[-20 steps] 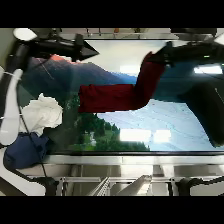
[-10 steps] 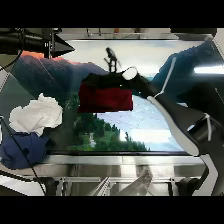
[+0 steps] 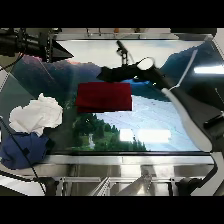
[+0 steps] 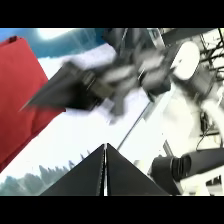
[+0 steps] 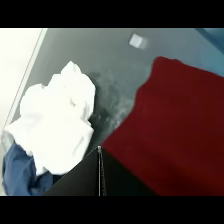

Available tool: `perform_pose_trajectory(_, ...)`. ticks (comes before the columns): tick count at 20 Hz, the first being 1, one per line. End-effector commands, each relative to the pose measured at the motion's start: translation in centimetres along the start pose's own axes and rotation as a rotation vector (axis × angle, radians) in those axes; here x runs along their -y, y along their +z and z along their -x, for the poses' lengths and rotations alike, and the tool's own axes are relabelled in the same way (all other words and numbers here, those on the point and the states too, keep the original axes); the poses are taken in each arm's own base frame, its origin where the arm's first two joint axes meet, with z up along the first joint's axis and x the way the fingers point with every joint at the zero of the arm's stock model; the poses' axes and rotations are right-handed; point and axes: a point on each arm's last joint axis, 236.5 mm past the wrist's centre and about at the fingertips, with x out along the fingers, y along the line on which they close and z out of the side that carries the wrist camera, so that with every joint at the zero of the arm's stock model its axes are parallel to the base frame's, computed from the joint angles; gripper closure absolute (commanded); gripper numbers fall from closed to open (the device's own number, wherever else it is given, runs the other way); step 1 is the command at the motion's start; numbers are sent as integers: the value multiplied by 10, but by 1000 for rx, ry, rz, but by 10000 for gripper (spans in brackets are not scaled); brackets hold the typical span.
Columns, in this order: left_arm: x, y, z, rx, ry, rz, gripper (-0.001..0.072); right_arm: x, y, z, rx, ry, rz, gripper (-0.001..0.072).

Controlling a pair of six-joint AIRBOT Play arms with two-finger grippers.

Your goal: Fold the shirts.

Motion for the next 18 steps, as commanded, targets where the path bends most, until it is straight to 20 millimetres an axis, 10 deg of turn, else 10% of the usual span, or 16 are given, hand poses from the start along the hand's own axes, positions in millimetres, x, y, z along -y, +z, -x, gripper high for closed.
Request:
perform_pose_trajectory(1,4,-13,1,-52,-15,-31,701,30,3,88,-105,-13,-62,695)
perform_pose_trajectory(4,13,-29,-1,-66,-27,-26,701,80,-9,142,-180,-99,-123,692)
perform_pose_trajectory(5,16,-38,-2,-58,-27,-21,701,101,-17,152,-201,-159,-152,579)
perform_pose_trajectory(6,17,-46,-2,-42,-23,-14,700,127,-24,159,-222,-230,-177,212)
perform_pose_trajectory(7,16,-55,-1,-21,-14,-1,700,149,-33,161,-246,-295,-204,-4)
perform_pose_trajectory(11,8,-91,9,34,36,95,700,193,-60,126,-298,-330,-271,3)
perform_pose_trajectory(18,-23,-132,41,141,226,179,698,201,-93,45,-329,-289,-291,4)
